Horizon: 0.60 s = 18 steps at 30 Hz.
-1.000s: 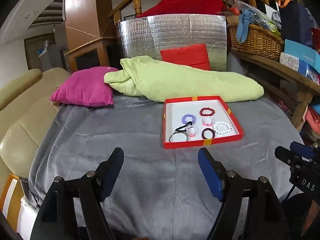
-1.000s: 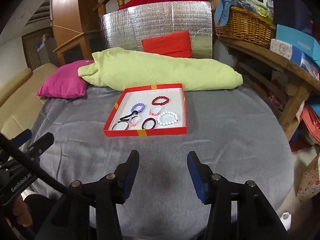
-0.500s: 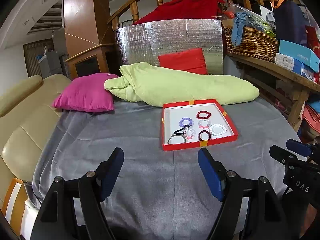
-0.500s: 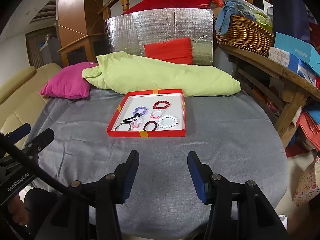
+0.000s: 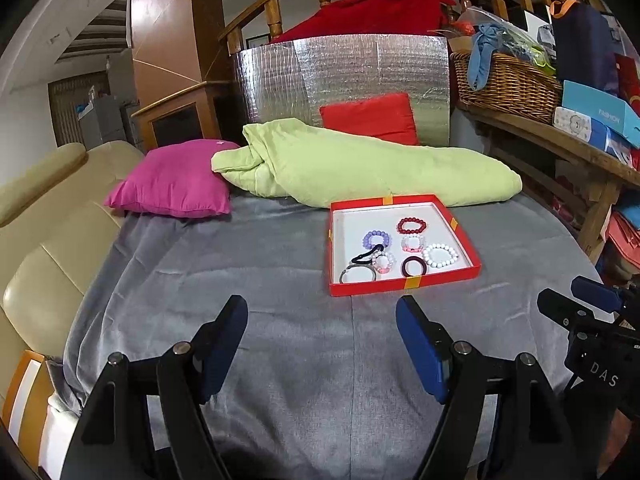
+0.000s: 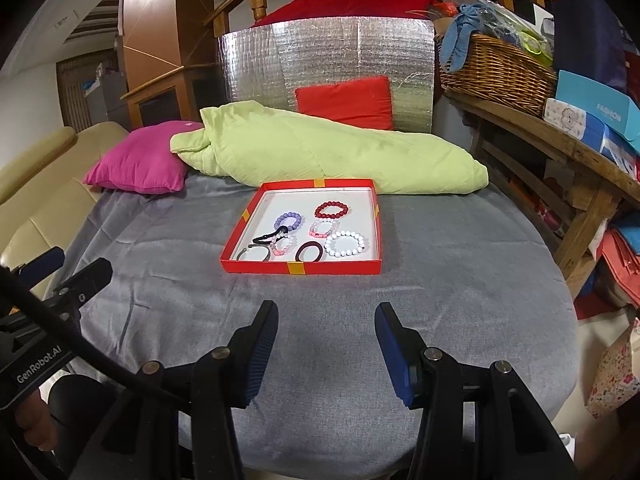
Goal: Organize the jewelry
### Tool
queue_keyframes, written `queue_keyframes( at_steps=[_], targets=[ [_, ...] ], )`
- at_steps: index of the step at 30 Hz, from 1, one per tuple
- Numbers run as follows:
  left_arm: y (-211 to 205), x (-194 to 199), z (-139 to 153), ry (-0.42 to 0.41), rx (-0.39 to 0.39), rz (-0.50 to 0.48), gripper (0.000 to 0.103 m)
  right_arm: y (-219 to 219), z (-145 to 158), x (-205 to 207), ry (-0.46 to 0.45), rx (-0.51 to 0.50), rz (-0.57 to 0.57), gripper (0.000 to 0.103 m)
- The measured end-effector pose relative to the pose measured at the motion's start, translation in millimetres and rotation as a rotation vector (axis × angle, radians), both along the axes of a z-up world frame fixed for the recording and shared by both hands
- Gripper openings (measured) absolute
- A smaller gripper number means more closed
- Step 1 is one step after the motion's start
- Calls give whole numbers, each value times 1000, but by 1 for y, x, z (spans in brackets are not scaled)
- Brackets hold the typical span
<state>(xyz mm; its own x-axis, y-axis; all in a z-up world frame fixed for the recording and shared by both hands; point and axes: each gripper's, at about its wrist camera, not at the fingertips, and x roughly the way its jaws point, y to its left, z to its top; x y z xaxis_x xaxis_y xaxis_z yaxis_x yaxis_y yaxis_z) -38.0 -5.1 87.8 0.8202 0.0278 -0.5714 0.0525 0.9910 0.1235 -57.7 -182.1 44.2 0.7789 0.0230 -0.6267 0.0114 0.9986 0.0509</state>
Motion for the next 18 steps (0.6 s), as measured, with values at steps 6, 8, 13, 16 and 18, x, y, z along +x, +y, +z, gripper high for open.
queue_keyframes(
  at_steps=[6,8,13,16,18],
  targets=[
    [4,2,-4,9,-9,0,77,4,-4,4,11,-5,-2,54],
    [5,3,-5,10,-11,3,77,7,-4,6,14,-9,1,54],
    [9,4,-5,9,-16,2,77,11,-4,7,12,-16,3,54],
    [12,5,-5,10,-23,1,77,13,-2,7,11,-22,3,55],
    [14,4,-5,8,-26,2,77,14,-2,7,8,-27,2,54]
  ],
)
